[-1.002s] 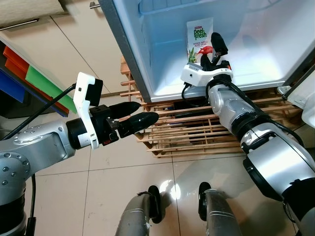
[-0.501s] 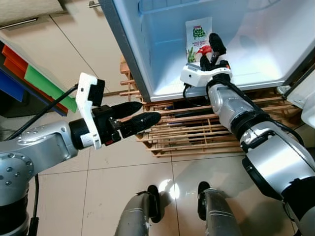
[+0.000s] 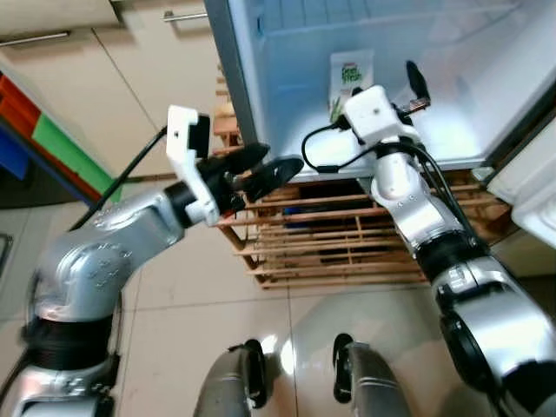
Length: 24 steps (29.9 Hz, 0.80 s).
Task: Restocking fridge
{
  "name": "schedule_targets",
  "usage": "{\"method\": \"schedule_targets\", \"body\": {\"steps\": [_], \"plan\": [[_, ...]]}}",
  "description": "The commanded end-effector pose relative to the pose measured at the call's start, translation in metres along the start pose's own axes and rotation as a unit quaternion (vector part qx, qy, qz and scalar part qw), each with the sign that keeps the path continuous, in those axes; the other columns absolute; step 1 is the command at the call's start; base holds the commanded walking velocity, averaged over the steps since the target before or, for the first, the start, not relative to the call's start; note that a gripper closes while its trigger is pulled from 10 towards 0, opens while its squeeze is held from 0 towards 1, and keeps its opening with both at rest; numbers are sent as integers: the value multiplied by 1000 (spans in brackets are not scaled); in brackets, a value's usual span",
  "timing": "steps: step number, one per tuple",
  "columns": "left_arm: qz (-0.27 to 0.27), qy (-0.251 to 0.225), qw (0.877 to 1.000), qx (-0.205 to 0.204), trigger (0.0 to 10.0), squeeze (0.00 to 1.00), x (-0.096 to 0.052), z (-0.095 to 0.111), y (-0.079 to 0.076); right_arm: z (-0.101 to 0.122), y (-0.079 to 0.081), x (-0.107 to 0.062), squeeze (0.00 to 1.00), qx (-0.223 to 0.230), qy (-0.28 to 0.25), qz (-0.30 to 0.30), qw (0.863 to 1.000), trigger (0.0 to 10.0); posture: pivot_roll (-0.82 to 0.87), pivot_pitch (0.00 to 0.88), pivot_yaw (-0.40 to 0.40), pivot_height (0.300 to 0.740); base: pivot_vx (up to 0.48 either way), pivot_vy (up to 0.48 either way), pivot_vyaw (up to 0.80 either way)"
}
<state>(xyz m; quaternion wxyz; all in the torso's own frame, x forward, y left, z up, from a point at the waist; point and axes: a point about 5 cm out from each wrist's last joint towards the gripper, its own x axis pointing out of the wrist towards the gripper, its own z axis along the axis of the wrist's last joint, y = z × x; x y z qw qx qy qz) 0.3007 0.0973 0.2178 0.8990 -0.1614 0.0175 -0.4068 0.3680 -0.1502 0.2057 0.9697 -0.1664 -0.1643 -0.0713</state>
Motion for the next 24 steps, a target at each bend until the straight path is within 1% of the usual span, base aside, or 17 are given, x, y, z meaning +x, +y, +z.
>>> {"method": "schedule_targets", "body": {"steps": [1,3,5,6,7,8,9,11,13,14,15,16,20,21,22,23,24], "plan": [[13,0,1000,22,10000,0,3,-4,0,7,-7,-1,0,53,6,-5,999,10000,-176,39,74,740,0,0,0],[46,-1,998,49,10000,0,10,-12,1,-2,-10,-14,0,114,22,2,993,10000,-190,16,67,740,0,0,0],[63,-3,996,62,10000,0,14,-20,2,-16,-15,-34,0,154,45,-6,987,10000,-185,0,65,740,0,0,0],[65,-5,996,63,10000,0,15,-22,2,-22,-17,-40,0,163,54,-12,985,10000,-185,0,65,740,0,0,0],[62,-15,997,52,10000,0,14,-22,1,-28,-17,-50,0,163,63,-14,985,10000,-179,0,69,740,0,0,0],[54,-28,997,56,10000,0,13,-21,-1,-29,-16,-58,0,152,63,-1,986,10000,-177,0,73,740,0,0,0],[53,-45,995,68,10000,0,8,-21,1,-26,-14,-68,0,158,59,25,985,10000,-167,0,78,740,0,0,0],[68,-47,994,67,10000,0,1,-21,8,-26,-13,-70,0,169,61,32,983,10000,-156,0,77,740,0,0,0],[73,-47,994,67,10000,0,0,-21,10,-27,-14,-69,0,169,62,31,983,10000,-145,0,76,740,0,0,0],[79,-45,992,84,10000,0,-2,-20,12,-29,-15,-68,0,166,61,35,984,10000,-137,0,74,740,0,0,0],[97,-50,988,111,10000,0,0,-18,15,-32,-17,-67,0,166,69,39,983,10000,-120,0,69,740,0,0,0],[107,-51,986,118,10000,0,2,-17,17,-34,-17,-66,0,168,74,39,982,10000,-105,0,63,740,0,0,0],[125,-60,984,114,10000,0,5,-16,19,-39,-16,-64,0,170,86,42,981,10000,-87,0,50,740,0,0,0],[133,-64,982,114,10000,0,6,-16,21,-41,-10,-62,0,166,96,55,980,10000,-85,0,45,740,0,0,0],[133,-64,982,114,10000,0,6,-16,21,-41,-10,-62,0,166,96,55,980,10000,-85,0,45,740,0,0,0],[139,-66,981,115,10000,0,6,-17,22,-42,-6,-61,0,162,101,66,979,10000,-84,0,41,740,0,0,0],[141,-66,981,116,10000,0,7,-17,23,-43,-5,-60,0,162,102,69,979,10000,-84,0,41,740,0,0,0]]}}
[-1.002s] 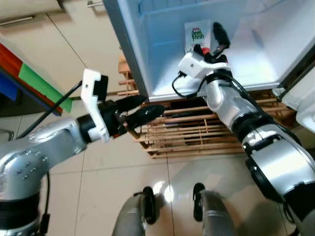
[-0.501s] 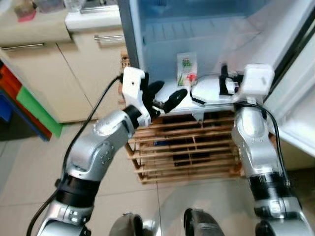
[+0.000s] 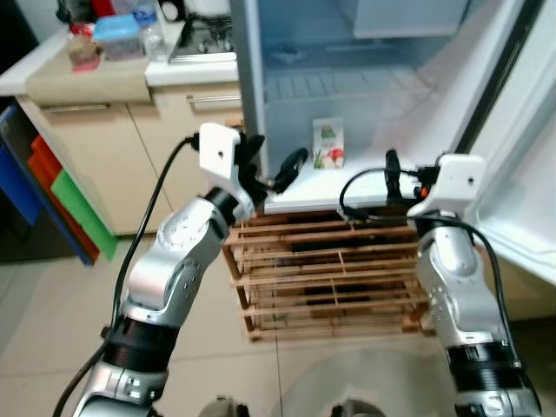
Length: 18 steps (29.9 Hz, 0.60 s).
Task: Restocking fridge
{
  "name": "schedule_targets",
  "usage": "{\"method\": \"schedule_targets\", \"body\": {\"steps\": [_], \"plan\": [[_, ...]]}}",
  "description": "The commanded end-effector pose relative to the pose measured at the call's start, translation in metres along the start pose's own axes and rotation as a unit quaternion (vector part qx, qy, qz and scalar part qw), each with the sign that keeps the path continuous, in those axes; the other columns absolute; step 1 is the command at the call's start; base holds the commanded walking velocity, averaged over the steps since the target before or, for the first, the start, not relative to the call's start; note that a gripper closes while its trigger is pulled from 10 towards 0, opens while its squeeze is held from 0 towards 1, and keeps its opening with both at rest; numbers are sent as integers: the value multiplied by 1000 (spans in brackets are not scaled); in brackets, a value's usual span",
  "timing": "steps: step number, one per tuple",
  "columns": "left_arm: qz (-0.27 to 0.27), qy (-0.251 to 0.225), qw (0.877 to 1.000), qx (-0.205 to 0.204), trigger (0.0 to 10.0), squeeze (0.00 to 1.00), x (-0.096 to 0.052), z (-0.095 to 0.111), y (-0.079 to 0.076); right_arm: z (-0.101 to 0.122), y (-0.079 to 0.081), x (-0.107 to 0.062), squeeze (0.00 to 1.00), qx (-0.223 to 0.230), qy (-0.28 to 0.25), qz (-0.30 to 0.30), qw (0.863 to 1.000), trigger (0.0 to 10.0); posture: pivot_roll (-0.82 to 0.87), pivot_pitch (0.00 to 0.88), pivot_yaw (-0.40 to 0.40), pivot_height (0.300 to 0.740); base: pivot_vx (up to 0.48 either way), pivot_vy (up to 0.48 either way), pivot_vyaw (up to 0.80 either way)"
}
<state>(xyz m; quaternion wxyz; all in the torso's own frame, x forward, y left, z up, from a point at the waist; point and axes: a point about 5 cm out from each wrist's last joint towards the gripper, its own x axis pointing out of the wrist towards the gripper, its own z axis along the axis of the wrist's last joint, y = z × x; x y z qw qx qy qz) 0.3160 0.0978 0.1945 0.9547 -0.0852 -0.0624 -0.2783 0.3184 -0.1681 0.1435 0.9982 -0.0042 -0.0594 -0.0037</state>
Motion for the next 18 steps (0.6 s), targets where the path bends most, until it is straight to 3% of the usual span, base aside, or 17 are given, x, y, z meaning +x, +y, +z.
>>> {"method": "schedule_targets", "body": {"steps": [1,9,14,18], "plan": [[18,-6,1000,12,10000,0,1,1,6,4,4,6,0,-6,-1,14,1000,10000,-86,0,37,740,0,0,0],[14,-16,1000,20,10000,0,9,-2,2,6,-3,12,0,-32,6,26,999,10000,-109,0,-3,740,0,0,0],[2,-34,999,25,10000,0,16,3,-5,2,-2,16,0,-41,15,39,998,10000,-90,0,-39,740,-242,0,0],[10,-39,999,36,10000,0,18,5,1,6,3,19,0,-52,6,52,997,10000,-103,0,-30,740,-249,0,0]]}}
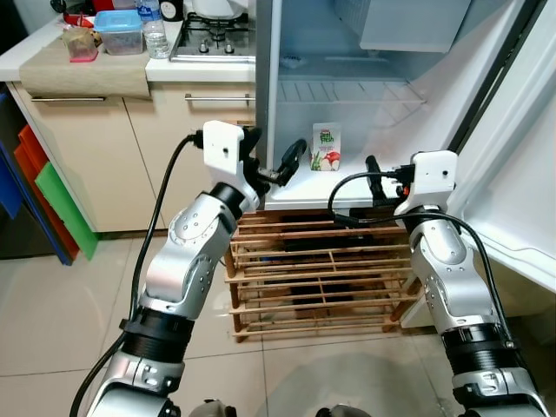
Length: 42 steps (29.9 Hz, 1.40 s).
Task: Restocking fridge
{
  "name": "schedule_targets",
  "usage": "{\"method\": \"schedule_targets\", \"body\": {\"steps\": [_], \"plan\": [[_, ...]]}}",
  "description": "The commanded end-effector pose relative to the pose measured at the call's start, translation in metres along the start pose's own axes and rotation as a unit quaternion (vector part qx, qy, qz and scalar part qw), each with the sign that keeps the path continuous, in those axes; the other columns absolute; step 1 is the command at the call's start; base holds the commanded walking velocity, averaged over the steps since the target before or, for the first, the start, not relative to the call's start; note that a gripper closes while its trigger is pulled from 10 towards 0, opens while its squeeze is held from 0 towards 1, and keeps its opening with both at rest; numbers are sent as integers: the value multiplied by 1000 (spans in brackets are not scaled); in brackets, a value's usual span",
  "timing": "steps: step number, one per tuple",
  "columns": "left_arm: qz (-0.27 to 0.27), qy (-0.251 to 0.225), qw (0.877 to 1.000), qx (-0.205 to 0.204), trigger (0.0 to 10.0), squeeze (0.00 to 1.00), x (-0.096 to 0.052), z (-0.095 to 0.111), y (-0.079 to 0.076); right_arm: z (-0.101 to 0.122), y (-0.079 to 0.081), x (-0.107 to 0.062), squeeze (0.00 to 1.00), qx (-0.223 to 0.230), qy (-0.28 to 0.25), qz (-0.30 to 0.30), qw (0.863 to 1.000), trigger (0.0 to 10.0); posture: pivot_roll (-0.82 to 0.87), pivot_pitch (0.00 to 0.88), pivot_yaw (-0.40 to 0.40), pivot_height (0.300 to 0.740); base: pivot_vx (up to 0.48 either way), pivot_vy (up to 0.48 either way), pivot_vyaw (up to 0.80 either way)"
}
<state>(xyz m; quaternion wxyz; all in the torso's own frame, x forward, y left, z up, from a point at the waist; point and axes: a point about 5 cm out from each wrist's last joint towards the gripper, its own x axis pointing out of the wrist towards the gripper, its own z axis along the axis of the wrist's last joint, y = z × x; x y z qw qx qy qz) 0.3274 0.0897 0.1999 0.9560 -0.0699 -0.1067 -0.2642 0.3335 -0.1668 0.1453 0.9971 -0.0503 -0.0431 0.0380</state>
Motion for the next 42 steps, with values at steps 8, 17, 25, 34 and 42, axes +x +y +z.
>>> {"method": "schedule_targets", "body": {"steps": [8,17,25,34,42], "plan": [[-5,-1,1000,9,10000,0,5,2,1,-1,-4,-1,0,-6,-1,-7,1000,10000,-117,0,-8,740,-266,0,0],[-8,-4,1000,2,10000,0,7,-1,-1,-6,-8,-9,0,-21,7,-7,1000,10000,-143,0,-8,740,-27,0,0],[-48,-24,998,-23,10000,0,2,2,-15,-12,-6,-12,0,-23,17,-7,1000,10000,-127,0,-13,740,0,-59,0],[-66,-17,997,-40,10000,0,-5,-4,-24,-17,-4,-17,0,-42,36,11,998,10000,-146,0,-17,740,0,-452,0],[-66,-21,996,-49,10000,0,-1,1,-22,-26,-14,-24,0,-58,62,15,996,10000,-159,0,-12,740,0,-436,0]]}}
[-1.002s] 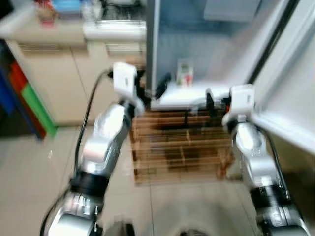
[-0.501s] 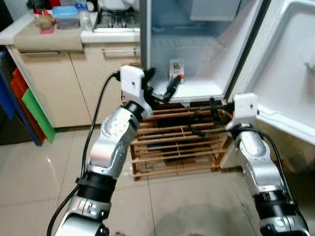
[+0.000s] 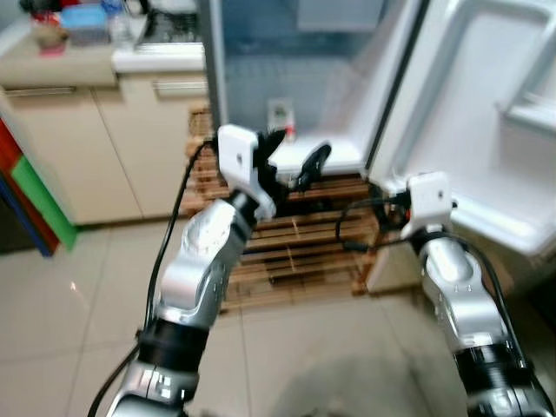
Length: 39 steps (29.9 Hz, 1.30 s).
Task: Restocking fridge
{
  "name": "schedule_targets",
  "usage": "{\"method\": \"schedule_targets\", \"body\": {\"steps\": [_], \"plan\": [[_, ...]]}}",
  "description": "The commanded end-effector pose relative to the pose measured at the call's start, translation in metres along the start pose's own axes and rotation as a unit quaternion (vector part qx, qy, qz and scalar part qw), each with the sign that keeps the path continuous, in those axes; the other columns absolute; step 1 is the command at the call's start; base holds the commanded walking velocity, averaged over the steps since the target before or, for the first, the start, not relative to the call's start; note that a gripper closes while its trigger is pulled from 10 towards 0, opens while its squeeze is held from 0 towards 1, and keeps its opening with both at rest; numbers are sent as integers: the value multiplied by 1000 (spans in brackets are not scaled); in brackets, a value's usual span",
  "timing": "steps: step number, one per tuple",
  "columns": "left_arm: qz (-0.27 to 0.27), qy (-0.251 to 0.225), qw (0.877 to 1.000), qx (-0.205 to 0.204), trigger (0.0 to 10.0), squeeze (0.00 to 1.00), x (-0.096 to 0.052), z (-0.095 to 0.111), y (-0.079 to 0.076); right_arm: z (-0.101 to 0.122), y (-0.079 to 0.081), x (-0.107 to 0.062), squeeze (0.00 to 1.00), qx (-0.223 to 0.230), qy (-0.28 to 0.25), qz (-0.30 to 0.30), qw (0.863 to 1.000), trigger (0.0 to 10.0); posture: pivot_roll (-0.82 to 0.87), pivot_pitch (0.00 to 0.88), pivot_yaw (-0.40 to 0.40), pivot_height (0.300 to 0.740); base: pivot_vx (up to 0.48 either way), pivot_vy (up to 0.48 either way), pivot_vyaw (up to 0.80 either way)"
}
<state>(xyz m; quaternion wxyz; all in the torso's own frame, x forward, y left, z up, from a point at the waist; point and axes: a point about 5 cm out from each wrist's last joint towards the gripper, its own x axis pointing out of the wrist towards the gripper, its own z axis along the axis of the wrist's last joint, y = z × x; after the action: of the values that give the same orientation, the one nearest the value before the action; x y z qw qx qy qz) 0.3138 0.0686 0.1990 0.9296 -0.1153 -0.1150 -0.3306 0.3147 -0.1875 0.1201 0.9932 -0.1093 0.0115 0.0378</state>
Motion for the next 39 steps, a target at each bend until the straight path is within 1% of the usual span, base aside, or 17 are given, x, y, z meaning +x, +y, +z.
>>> {"method": "schedule_targets", "body": {"steps": [1,3,5,6,7,8,9,10,11,15,20,26,30,32,34,37,39], "plan": [[0,-2,1000,0,10000,0,0,4,3,-5,4,-4,0,-5,15,17,1000,10000,-159,0,-11,740,0,-435,0],[-1,-1,1000,-1,10000,0,0,4,3,-15,7,-10,0,-8,41,31,999,10000,-160,0,-10,740,0,-435,0],[-1,3,1000,-5,10000,0,0,3,3,-44,5,-23,0,-9,113,43,993,10000,-161,0,-9,740,0,-435,0],[-1,3,1000,-5,10000,0,0,3,3,-44,5,-23,0,-9,113,43,993,10000,-161,0,-9,740,0,-435,0],[1,6,1000,-6,10000,0,0,2,3,-60,3,-31,0,-10,160,45,986,10000,-165,0,-3,740,0,-435,0],[1,5,1000,-14,10000,0,0,2,4,-77,-6,-39,0,-11,212,23,977,10000,-167,0,-1,740,296,-326,0],[1,5,1000,-14,10000,0,0,2,4,-77,-6,-39,0,-11,212,23,977,10000,-167,0,-1,740,296,-326,0],[3,-1,1000,-26,10000,0,0,4,6,-100,-26,-52,0,11,275,-32,961,10000,-167,0,0,740,307,0,0],[4,-2,1000,-27,10000,0,0,5,7,-104,-31,-55,0,19,285,-47,957,10000,-167,0,0,740,0,0,0],[18,6,1000,-17,10000,0,1,3,14,-91,-74,-51,0,-8,256,-164,953,10000,-177,0,6,740,0,0,0],[15,12,1000,-18,10000,0,2,1,13,-54,-111,-34,0,-62,186,-251,948,10000,-178,0,7,740,0,0,0],[16,13,1000,-19,10000,0,2,1,13,-36,-124,-21,0,-94,157,-293,939,10000,-172,0,6,740,0,0,0],[17,15,1000,-17,10000,0,3,1,16,-24,-116,-4,0,-74,130,-283,947,10000,-169,0,14,740,0,0,0],[13,19,1000,-13,10000,0,3,1,16,-13,-96,12,0,-54,96,-228,967,10000,-169,0,18,740,0,0,0],[5,29,1000,-1,10000,0,4,0,16,5,-63,27,0,-62,44,-162,984,10000,-167,0,20,740,0,0,0],[8,44,999,10,10000,0,2,-2,19,24,-26,35,0,-74,-15,-95,993,10000,-157,0,20,740,0,0,0],[11,57,998,11,10000,0,0,-5,22,31,-13,35,0,-82,-40,-75,993,10000,-153,0,21,740,0,0,0]]}}
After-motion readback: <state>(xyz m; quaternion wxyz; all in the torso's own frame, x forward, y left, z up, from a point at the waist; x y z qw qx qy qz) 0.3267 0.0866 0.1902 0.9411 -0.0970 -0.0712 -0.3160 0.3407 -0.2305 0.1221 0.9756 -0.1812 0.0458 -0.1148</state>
